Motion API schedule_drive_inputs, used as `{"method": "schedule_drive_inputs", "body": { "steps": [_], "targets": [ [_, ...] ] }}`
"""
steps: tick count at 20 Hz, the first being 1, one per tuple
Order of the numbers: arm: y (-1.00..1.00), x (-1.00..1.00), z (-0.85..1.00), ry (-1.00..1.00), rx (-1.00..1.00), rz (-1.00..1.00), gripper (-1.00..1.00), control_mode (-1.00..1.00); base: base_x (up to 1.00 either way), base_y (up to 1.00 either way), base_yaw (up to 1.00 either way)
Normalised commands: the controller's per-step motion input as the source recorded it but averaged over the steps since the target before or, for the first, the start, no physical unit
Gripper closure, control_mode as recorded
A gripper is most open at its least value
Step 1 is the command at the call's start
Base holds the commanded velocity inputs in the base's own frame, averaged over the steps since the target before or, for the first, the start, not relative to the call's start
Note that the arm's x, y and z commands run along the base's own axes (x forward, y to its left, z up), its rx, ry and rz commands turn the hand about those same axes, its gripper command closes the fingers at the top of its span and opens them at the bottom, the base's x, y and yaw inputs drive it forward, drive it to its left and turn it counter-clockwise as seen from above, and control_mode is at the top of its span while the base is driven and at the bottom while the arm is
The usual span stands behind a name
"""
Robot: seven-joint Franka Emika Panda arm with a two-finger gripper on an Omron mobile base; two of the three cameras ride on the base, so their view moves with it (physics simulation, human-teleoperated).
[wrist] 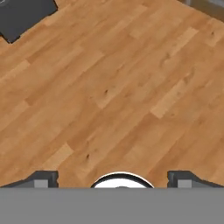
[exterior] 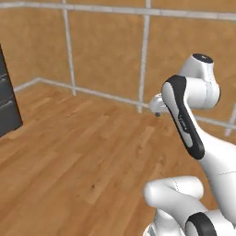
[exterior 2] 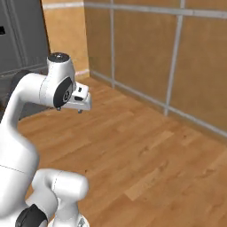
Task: Navigate to the stove.
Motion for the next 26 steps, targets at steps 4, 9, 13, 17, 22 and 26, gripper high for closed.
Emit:
{"method": "schedule_drive_inputs", "body": {
  "steps": [4, 9, 13, 17, 22, 26],
  "targets": [
    [0.0, 0.0, 0.0, 0.0, 0.0, 0.0, -1.0, 1.0, 0.0, 0.0, 1.0],
    [0.0, 0.0, 0.0, 0.0, 0.0, 0.0, -1.0, 1.0, 0.0, 0.0, 1.0],
    [0.0, 0.0, 0.0, 0.0, 0.0, 0.0, -1.0, 1.0, -0.02, 0.0, 0.99],
    [0.0, 0.0, 0.0, 0.0, 0.0, 0.0, -1.0, 1.0, -0.09, 0.04, 0.56],
    [0.0, 0.0, 0.0, 0.0, 0.0, 0.0, -1.0, 1.0, 0.52, 0.0, -0.04],
    [0.0, 0.0, 0.0, 0.0, 0.0, 0.0, -1.0, 1.0, 1.0, 0.0, -0.01]
  ]
}}
